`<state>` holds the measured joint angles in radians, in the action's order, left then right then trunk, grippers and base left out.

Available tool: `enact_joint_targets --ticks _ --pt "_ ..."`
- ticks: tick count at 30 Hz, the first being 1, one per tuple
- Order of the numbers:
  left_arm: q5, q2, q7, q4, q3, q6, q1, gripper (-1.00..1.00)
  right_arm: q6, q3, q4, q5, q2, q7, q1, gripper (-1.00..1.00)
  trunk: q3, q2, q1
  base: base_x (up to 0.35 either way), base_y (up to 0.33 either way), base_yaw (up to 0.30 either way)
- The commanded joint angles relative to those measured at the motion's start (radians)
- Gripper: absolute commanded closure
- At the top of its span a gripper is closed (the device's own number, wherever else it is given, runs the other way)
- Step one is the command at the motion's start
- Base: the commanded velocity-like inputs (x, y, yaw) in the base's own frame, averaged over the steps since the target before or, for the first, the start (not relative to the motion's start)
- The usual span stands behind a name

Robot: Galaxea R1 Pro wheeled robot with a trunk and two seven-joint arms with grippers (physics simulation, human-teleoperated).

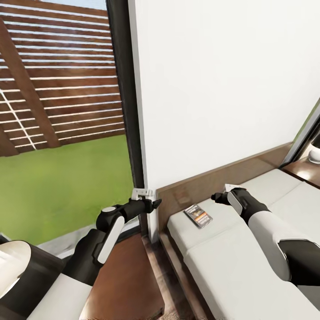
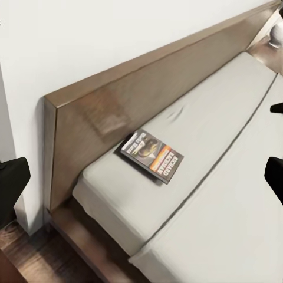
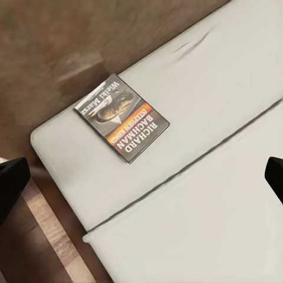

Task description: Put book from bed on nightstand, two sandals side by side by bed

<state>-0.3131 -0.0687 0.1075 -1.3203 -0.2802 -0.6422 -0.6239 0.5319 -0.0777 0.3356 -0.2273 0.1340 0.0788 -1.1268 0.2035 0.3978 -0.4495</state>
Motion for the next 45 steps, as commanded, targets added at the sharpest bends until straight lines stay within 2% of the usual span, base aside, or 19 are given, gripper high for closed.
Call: enact_joint_targets --ticks 1,26,32,34,38,45 --pt "-0.001 0.0 0.003 0.0 0.001 -0.005 -0.001 -1.0 0.005 -0.008 0.002 -0.01 0.001 0.007 -0.001 -1.0 0.004 0.002 -0.001 0.0 0.0 0.0" --pt "-0.001 0.001 0.003 -0.007 -0.001 -0.002 0.0 -1.0 0.004 -0.009 0.001 -0.01 0.001 0.007 -0.001 -1.0 0.044 0.002 -0.001 0.0 0.0 0.0" --pt "-0.001 0.0 0.003 -0.008 -0.001 -0.002 0.0 -1.0 -0.04 -0.008 -0.002 -0.01 0.001 0.007 -0.001 -1.0 0.054 0.002 -0.001 0.0 0.0 0.0" --pt "-0.002 0.003 0.003 -0.009 0.0 -0.002 0.0 -1.0 -0.06 -0.006 -0.001 -0.01 0.009 0.006 -0.001 -1.0 0.057 0.002 -0.001 0.0 0.0 0.0" --pt "-0.002 0.004 0.002 -0.009 0.001 -0.002 0.0 -1.0 -0.052 -0.005 0.009 -0.012 0.023 -0.001 -0.003 -1.0 0.063 0.002 -0.001 0.0 0.0 0.0" --pt "0.0 0.005 0.0 -0.009 0.001 -0.002 0.0 -1.0 -0.016 -0.007 0.013 -0.011 0.027 0.001 -0.026 -1.0 0.075 0.002 -0.001 0.0 0.0 0.0"
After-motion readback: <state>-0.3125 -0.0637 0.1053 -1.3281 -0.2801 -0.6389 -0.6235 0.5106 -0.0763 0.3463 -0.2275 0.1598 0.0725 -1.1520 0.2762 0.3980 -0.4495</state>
